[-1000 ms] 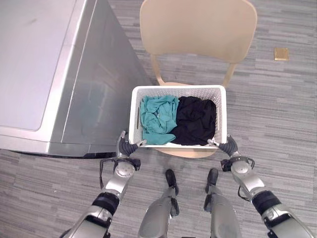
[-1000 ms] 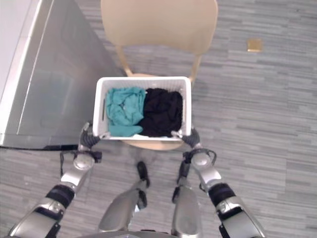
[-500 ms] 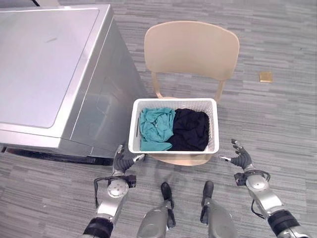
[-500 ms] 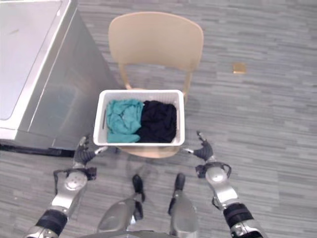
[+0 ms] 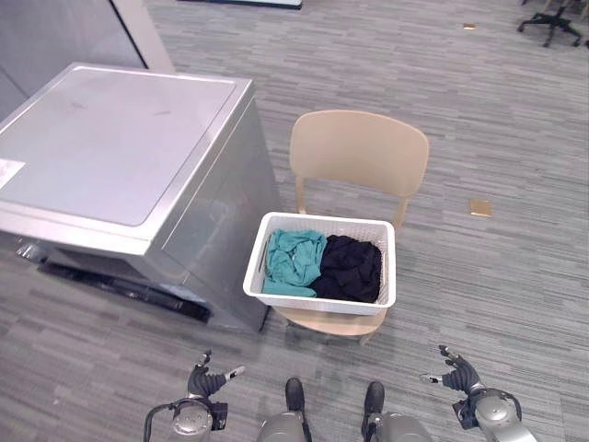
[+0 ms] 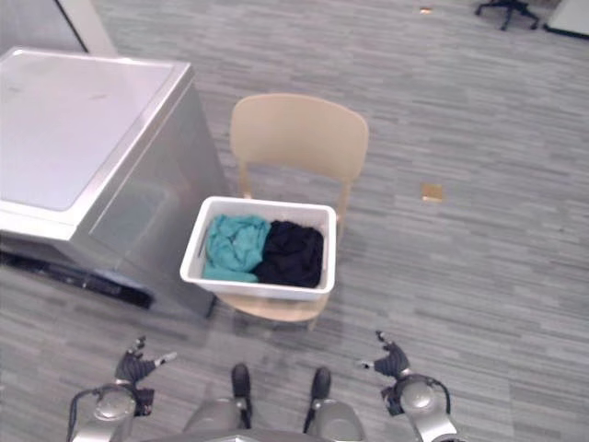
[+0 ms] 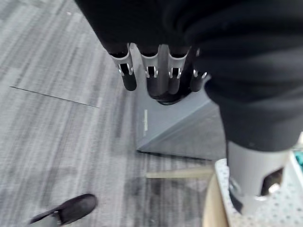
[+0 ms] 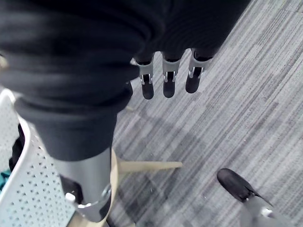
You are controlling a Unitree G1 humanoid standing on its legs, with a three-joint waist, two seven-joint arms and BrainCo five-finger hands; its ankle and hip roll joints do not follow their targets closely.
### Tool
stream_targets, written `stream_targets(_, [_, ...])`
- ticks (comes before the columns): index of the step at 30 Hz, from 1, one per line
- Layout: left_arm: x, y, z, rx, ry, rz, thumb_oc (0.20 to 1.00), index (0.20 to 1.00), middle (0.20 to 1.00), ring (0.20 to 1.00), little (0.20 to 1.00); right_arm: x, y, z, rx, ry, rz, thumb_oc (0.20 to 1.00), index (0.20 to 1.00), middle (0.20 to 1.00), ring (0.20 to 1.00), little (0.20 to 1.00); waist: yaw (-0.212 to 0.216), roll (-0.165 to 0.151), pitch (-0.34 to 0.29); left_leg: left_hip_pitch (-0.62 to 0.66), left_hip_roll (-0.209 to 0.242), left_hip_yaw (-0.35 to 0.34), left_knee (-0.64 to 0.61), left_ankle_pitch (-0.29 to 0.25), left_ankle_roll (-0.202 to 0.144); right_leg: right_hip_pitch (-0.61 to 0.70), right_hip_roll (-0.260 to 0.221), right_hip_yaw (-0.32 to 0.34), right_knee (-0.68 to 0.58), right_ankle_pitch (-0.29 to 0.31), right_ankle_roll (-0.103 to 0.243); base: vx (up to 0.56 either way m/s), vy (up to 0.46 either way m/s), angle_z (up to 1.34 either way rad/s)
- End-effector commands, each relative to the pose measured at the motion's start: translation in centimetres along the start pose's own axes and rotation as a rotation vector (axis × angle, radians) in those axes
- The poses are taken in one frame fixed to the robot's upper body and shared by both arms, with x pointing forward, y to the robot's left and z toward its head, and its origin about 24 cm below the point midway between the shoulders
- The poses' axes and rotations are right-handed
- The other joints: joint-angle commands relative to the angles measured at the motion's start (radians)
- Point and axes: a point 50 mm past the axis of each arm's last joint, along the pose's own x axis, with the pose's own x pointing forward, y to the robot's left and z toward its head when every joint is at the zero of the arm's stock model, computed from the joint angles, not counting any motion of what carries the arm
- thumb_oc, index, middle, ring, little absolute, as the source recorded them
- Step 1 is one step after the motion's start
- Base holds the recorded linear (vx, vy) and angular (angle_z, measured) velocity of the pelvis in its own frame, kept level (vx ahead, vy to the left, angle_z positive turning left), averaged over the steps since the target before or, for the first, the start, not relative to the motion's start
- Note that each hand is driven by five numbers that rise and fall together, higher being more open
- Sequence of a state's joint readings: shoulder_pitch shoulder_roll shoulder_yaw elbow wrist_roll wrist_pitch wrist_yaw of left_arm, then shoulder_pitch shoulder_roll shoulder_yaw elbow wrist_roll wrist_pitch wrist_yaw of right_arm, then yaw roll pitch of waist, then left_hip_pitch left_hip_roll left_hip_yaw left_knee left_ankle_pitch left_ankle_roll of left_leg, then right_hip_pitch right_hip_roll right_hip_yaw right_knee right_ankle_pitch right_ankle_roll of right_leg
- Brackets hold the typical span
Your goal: Grab the laundry basket,head to the washer,open it,put in the laundry and shut it.
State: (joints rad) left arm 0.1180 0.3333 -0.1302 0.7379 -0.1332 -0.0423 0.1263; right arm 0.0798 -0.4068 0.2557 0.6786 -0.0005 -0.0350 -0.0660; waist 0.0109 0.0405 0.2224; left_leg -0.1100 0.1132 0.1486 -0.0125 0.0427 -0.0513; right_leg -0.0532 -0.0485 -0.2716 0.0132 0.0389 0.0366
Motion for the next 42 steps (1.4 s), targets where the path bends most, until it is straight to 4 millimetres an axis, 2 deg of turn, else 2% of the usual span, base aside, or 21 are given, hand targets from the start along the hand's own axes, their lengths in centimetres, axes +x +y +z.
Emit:
stream_targets(1, [1.1, 0.8, 3.3, 0.031, -0.111, 0.049, 1.000, 1.000, 1.000, 1.000, 1.000, 1.0, -0.6, 3.6, -0.012, -0.131, -0.037, 1.000, 1.000, 1.000, 1.000, 1.000, 0.014, -0.048, 0.046, -0.095, -0.025, 0.023, 0.101, 0.026, -0.040, 0.019, -0.062, 0.001, 0.027, -0.159, 0.035, -0.13, 0.020, 0.81])
stream_targets(5, [1.3, 0.4, 3.0, 0.035, -0.087, 0.061, 1.000, 1.000, 1.000, 1.000, 1.000, 1.1, -0.1, 3.0, -0.008, -0.103, -0.029, 1.000, 1.000, 1.000, 1.000, 1.000, -0.009, -0.053, 0.039, -0.075, 0.031, 0.048, 0.109, -0.008, -0.054, 0.017, -0.102, -0.031, 0.037, -0.164, 0.047, 0.04, 0.119, 1.00])
stream_targets(6, [1.4, 0.4, 2.8, 0.041, -0.076, 0.066, 1.000, 1.000, 1.000, 1.000, 1.000, 1.1, 0.0, 2.9, -0.005, -0.095, -0.031, 1.000, 1.000, 1.000, 1.000, 1.000, -0.013, -0.057, 0.035, -0.070, 0.054, 0.048, 0.104, -0.002, -0.058, 0.020, -0.116, -0.040, 0.039, -0.161, 0.050, 0.12, 0.243, 0.70])
stream_targets(7, [1.5, 0.3, 2.6, 0.037, -0.061, 0.077, 1.000, 1.000, 1.000, 1.000, 1.000, 1.1, 0.0, 2.6, 0.002, -0.078, -0.038, 1.000, 1.000, 1.000, 1.000, 1.000, -0.021, -0.066, 0.030, -0.066, 0.113, 0.047, 0.095, 0.025, -0.071, 0.030, -0.150, -0.059, 0.047, -0.163, 0.062, 0.12, 0.243, 0.61])
stream_targets(8, [1.5, 0.3, 2.6, 0.036, -0.062, 0.077, 1.000, 1.000, 1.000, 1.000, 1.000, 1.1, 0.1, 2.6, 0.002, -0.079, -0.038, 1.000, 1.000, 1.000, 1.000, 1.000, -0.023, -0.066, 0.031, -0.066, 0.113, 0.046, 0.095, 0.026, -0.072, 0.031, -0.149, -0.061, 0.047, -0.163, 0.062, 0.19, 0.384, 0.63])
stream_targets(9, [1.5, 0.3, 2.6, 0.032, -0.062, 0.081, 1.000, 1.000, 1.000, 1.000, 1.000, 1.1, -0.1, 2.3, 0.016, -0.068, -0.047, 1.000, 1.000, 1.000, 1.000, 1.000, -0.028, -0.071, 0.027, -0.078, 0.158, 0.036, 0.101, 0.048, -0.082, 0.045, -0.179, -0.067, 0.054, -0.167, 0.072, 0.10, 0.199, 0.46])
stream_targets(11, [1.5, 0.1, 2.4, 0.027, -0.054, 0.076, 1.000, 1.000, 1.000, 1.000, 1.000, 1.1, -0.3, 2.3, 0.017, -0.065, -0.054, 1.000, 1.000, 1.000, 1.000, 1.000, -0.029, -0.070, 0.021, -0.065, 0.171, 0.032, 0.098, 0.040, -0.088, 0.046, -0.193, -0.068, 0.056, -0.165, 0.079, 0.20, 0.372, 0.29])
stream_targets(12, [1.5, -0.3, 2.4, 0.031, -0.059, 0.063, 1.000, 1.000, 1.000, 1.000, 1.000, 1.2, -0.3, 2.3, 0.034, -0.063, -0.065, 1.000, 1.000, 1.000, 1.000, 1.000, -0.030, -0.060, 0.009, -0.075, 0.155, -0.012, 0.103, 0.024, -0.097, 0.061, -0.218, -0.067, 0.061, -0.158, 0.095, 0.23, 0.418, 0.11])
stream_targets(15, [1.4, -0.5, 2.4, 0.054, -0.062, 0.049, 1.000, 1.000, 1.000, 1.000, 1.000, 1.2, -0.3, 2.1, 0.052, -0.050, -0.082, 1.000, 1.000, 1.000, 1.000, 1.000, -0.027, -0.065, -0.006, -0.077, 0.110, -0.017, 0.107, -0.021, -0.086, 0.072, -0.262, -0.051, 0.065, -0.125, 0.116, 0.21, 0.449, -0.02])
stream_targets(16, [1.9, 0.3, 4.0, 0.081, -0.109, 0.070, 1.000, 1.000, 1.000, 1.000, 1.000, 1.8, -0.3, 3.4, 0.070, -0.077, -0.092, 1.000, 1.000, 1.000, 1.000, 1.000, -0.027, -0.079, 0.017, -0.092, 0.068, -0.003, 0.125, -0.048, -0.061, -0.001, -0.306, -0.019, 0.140, -0.064, 0.118, 0.06, 0.531, -0.01])
stream_targets(18, [2.0, 0.9, 4.7, 0.091, -0.129, 0.085, 1.000, 1.000, 1.000, 1.000, 1.000, 1.9, 0.1, 4.1, 0.073, -0.091, -0.080, 1.000, 1.000, 1.000, 1.000, 1.000, -0.021, -0.086, 0.025, -0.096, 0.057, 0.015, 0.125, -0.055, -0.050, -0.047, -0.315, -0.007, 0.181, -0.049, 0.115, -0.02, 0.291, -0.05])
stream_targets(21, [2.2, 1.5, 5.8, 0.101, -0.166, 0.099, 1.000, 1.000, 1.000, 1.000, 1.000, 2.1, 1.1, 5.5, 0.036, -0.146, -0.040, 1.000, 1.000, 1.000, 1.000, 1.000, -0.023, -0.084, 0.029, -0.081, 0.024, 0.047, 0.087, -0.038, -0.017, -0.112, -0.232, 0.033, 0.246, -0.083, 0.082, -0.01, 0.285, -0.11])
stream_targets(22, [2.2, 1.4, 6.2, 0.085, -0.182, 0.103, 1.000, 1.000, 1.000, 1.000, 1.000, 2.1, 1.3, 7.0, -0.027, -0.206, -0.021, 1.000, 1.000, 1.000, 1.000, 1.000, -0.022, -0.085, 0.036, -0.057, -0.006, 0.051, 0.060, -0.029, -0.004, -0.132, -0.130, 0.054, 0.262, -0.133, 0.069, -0.01, 0.268, -0.04])
stream_targets(24, [2.2, 1.2, 6.7, 0.089, -0.197, 0.097, 1.000, 1.000, 1.000, 1.000, 1.000, 2.2, 1.8, 8.7, -0.056, -0.273, 0.005, 1.000, 1.000, 1.000, 1.000, 1.000, -0.018, -0.092, 0.046, -0.041, -0.041, 0.054, 0.043, -0.026, 0.003, -0.135, -0.041, 0.059, 0.237, -0.167, 0.050, 0.01, 0.147, 0.09])
stream_targets(27, [2.2, 0.6, 6.8, 0.098, -0.203, 0.084, 1.000, 1.000, 1.000, 1.000, 1.000, 2.0, 3.0, 11.3, -0.087, -0.373, 0.056, 1.000, 1.000, 1.000, 1.000, 1.000, 0.017, -0.098, 0.038, -0.043, -0.073, 0.055, 0.032, -0.026, -0.001, -0.095, -0.042, 0.001, 0.155, -0.184, 0.023, -0.01, 0.018, 0.11])
stream_targets(29, [2.2, 0.6, 6.8, 0.097, -0.203, 0.084, 1.000, 1.000, 1.000, 1.000, 1.000, 2.0, 3.0, 11.3, -0.087, -0.373, 0.056, 1.000, 1.000, 1.000, 1.000, 1.000, 0.015, -0.098, 0.038, -0.043, -0.073, 0.053, 0.033, -0.026, -0.001, -0.094, -0.042, 0.000, 0.154, -0.184, 0.023, -0.02, -0.021, 0.20])
stream_targets(30, [2.1, -0.3, 6.4, 0.068, -0.193, 0.059, 1.000, 1.000, 1.000, 1.000, 1.000, 1.9, 4.4, 14.0, -0.140, -0.459, 0.132, 1.000, 1.000, 1.000, 1.000, 1.000, 0.033, -0.086, 0.027, -0.050, -0.082, 0.054, 0.030, -0.020, -0.009, -0.067, -0.026, 0.026, 0.069, -0.162, 0.028, -0.04, -0.049, 0.37])
stream_targets(31, [2.1, -0.7, 6.2, 0.071, -0.183, 0.044, 1.000, 1.000, 1.000, 1.000, 1.000, 1.7, 5.3, 14.9, -0.163, -0.492, 0.167, 1.000, 1.000, 1.000, 1.000, 1.000, 0.038, -0.075, 0.023, -0.048, -0.082, 0.047, 0.017, -0.013, -0.009, -0.067, -0.018, 0.034, 0.067, -0.163, 0.026, -0.04, -0.067, 0.38])
stream_targets(35, [2.1, -1.5, 5.6, 0.072, -0.159, 0.025, 1.000, 1.000, 1.000, 1.000, 1.000, 0.8, 7.7, 17.7, -0.207, -0.594, 0.263, 1.000, 1.000, 1.000, 1.000, 1.000, 0.060, -0.042, 0.031, -0.073, -0.093, 0.009, 0.035, 0.017, -0.025, -0.054, -0.018, 0.015, 0.035, -0.155, 0.017, -0.04, -0.064, 0.26])
stream_targets(37, [2.1, -1.7, 5.7, 0.066, -0.163, 0.022, 1.000, 1.000, 1.000, 1.000, 1.000, 0.8, 7.7, 17.9, -0.204, -0.600, 0.268, 1.000, 1.000, 1.000, 1.000, 1.000, 0.063, -0.036, 0.038, -0.091, -0.094, 0.008, 0.061, 0.017, -0.031, -0.054, -0.026, 0.003, 0.033, -0.153, 0.016, -0.09, -0.028, 0.85])
stream_targets(42, [2.0, -2.0, 4.7, 0.075, -0.123, 0.021, 1.000, 1.000, 1.000, 1.000, 1.000, 0.5, 7.8, 19.3, -0.229, -0.648, 0.267, 1.000, 1.000, 1.000, 1.000, 1.000, 0.055, -0.035, 0.042, -0.068, -0.024, 0.053, 0.109, -0.024, -0.041, -0.060, -0.090, -0.054, 0.031, -0.125, 0.025, -0.07, 0.074, 0.63])
